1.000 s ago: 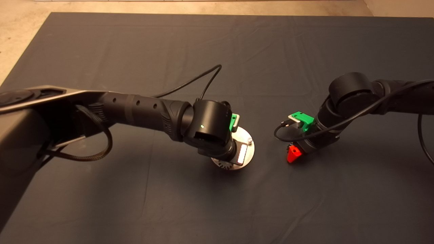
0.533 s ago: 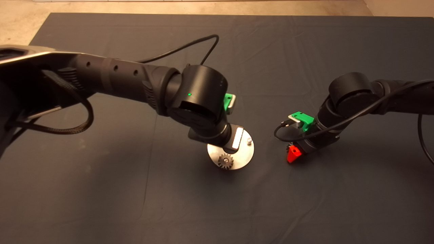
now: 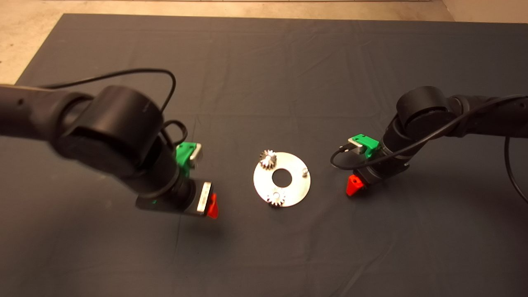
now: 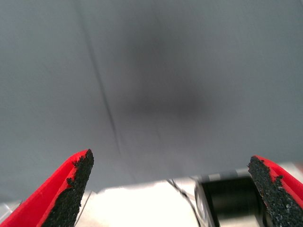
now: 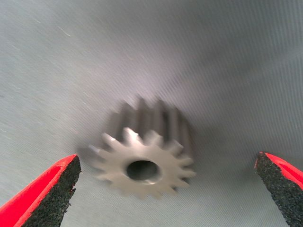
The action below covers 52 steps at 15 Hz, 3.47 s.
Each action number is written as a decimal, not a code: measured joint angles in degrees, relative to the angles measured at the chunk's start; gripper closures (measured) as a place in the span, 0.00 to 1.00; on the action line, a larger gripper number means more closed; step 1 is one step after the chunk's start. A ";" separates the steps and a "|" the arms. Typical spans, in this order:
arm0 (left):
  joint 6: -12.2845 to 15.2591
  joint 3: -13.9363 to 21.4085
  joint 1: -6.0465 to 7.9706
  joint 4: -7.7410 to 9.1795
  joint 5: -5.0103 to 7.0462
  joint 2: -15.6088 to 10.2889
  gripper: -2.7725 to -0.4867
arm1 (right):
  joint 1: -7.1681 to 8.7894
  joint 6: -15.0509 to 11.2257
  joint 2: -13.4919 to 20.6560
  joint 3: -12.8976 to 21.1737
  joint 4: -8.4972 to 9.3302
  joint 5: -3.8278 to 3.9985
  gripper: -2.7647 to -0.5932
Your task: Install three planetary gears onto the carrier pins
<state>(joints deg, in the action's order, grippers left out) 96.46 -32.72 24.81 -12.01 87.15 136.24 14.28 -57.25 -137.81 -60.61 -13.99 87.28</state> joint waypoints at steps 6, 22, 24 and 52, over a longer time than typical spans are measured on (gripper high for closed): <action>3.08 6.34 0.30 0.30 0.31 -4.40 0.19 | 0.02 0.00 -0.06 -0.44 -0.37 0.15 0.10; 4.75 12.16 0.33 0.96 0.26 -11.52 0.19 | 0.83 0.61 -2.10 -1.13 -1.51 0.30 0.43; 4.75 12.24 0.33 1.01 0.31 -11.98 0.19 | 0.96 0.66 -2.66 -1.20 -1.52 0.29 0.45; 0.00 12.27 0.35 1.90 0.26 -19.28 0.19 | 1.01 0.63 -3.30 -1.07 -1.49 0.32 0.65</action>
<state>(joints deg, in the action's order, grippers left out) 96.46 -20.44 25.16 -10.11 87.41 116.96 15.29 -56.61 -141.12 -61.68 -15.48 87.60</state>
